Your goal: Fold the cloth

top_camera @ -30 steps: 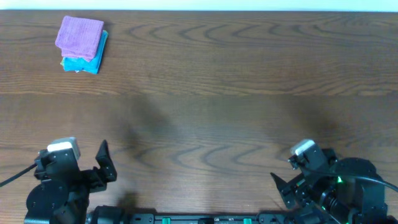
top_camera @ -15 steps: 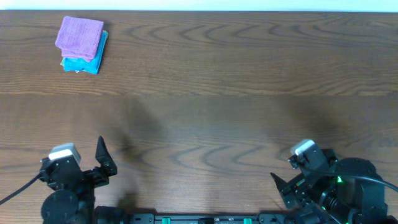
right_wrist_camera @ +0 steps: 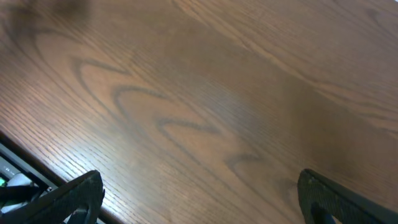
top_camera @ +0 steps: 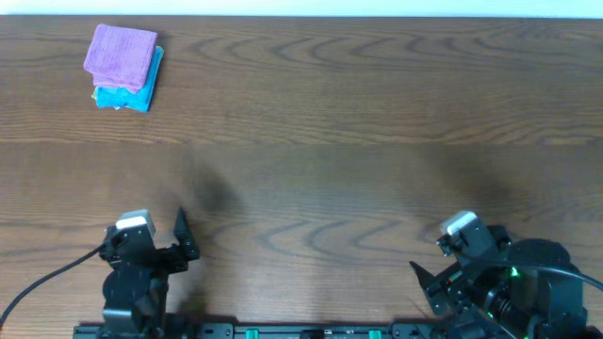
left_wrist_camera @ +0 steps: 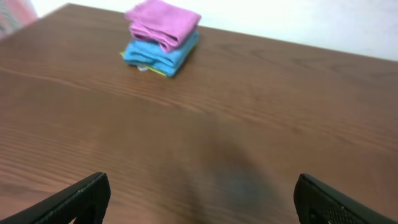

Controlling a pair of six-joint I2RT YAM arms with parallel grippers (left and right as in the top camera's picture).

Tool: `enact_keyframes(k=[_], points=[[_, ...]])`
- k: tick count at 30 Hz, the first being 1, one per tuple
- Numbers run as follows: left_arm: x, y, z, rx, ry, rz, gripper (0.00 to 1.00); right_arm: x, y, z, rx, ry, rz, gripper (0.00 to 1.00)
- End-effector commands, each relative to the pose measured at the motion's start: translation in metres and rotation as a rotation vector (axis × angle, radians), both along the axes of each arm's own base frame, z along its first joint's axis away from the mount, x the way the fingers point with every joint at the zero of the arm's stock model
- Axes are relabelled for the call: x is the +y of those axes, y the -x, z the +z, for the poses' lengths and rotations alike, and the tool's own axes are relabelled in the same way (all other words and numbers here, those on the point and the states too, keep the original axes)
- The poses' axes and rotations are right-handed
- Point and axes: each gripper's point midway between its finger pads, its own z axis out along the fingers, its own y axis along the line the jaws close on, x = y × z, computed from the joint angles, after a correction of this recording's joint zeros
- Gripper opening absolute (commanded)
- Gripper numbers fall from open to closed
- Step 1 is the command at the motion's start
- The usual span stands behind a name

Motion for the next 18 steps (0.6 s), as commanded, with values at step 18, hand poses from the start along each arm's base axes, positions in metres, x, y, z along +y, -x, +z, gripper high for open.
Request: enact_keyframes(k=[18], points=[[-0.013,-0.008,-0.057,0.066,0.027,-0.063,0.95,-0.001,0.0,0.001,-0.004,0.0,-0.006,0.99]])
